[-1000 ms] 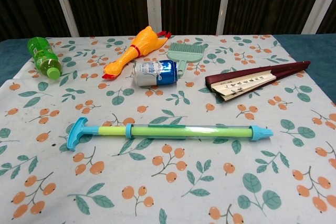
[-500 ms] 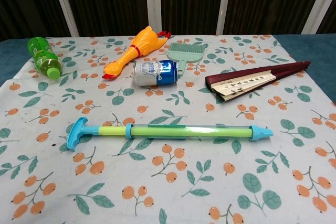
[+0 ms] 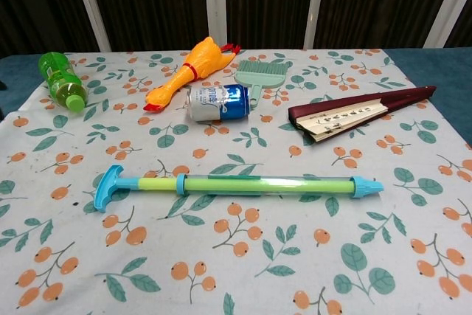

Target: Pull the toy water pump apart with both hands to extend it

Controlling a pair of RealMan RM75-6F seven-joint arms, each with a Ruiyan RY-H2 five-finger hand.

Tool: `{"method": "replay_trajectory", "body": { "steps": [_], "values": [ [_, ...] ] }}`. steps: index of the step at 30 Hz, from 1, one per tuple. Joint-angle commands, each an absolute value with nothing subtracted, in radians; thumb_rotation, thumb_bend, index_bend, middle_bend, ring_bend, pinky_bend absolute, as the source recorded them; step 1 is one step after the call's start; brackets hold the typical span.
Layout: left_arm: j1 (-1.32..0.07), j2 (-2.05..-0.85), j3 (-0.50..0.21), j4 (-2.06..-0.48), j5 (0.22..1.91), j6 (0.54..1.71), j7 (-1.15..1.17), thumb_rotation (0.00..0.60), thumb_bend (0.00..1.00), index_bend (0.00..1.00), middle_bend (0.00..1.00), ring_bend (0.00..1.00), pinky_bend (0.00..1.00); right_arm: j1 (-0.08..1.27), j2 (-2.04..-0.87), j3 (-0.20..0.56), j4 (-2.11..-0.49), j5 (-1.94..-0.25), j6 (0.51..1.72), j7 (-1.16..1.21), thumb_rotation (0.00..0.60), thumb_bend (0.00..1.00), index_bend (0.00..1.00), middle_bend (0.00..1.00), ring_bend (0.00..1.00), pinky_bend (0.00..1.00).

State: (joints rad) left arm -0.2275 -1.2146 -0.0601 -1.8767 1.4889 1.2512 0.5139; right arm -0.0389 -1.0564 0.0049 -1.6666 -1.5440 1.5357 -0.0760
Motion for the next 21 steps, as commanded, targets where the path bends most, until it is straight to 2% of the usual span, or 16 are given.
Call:
{"method": "replay_trajectory", "body": {
  "steps": [1, 11, 21],
  "values": [
    [-0.302, -1.327, -0.105, -1.919, 1.38, 1.187, 0.679, 0.6, 0.3, 0.36, 0.13, 0.0, 0.02, -0.038, -1.055, 0.005, -1.668, -1.542, 1.533, -0.073, 0.6, 0.31, 0.0, 0.0, 0.0, 0.0],
    [-0.404, -1.525, -0.164, -1.883, 1.172, 1.196, 0.924, 0.6, 0.33, 0.39, 0.13, 0.0, 0.02, -0.035, -1.048, 0.002, -1.674, -1.537, 1.521, -0.058, 0.6, 0.31, 0.0, 0.0, 0.0, 0.0],
    [-0.479, -1.666, -0.167, -1.772, 1.07, 1.236, 1.051, 0.6, 0.35, 0.43, 0.15, 0.0, 0.02, -0.032, -1.042, 0.0, -1.681, -1.53, 1.507, -0.05, 0.6, 0.31, 0.0, 0.0, 0.0, 0.0]
  ]
}}
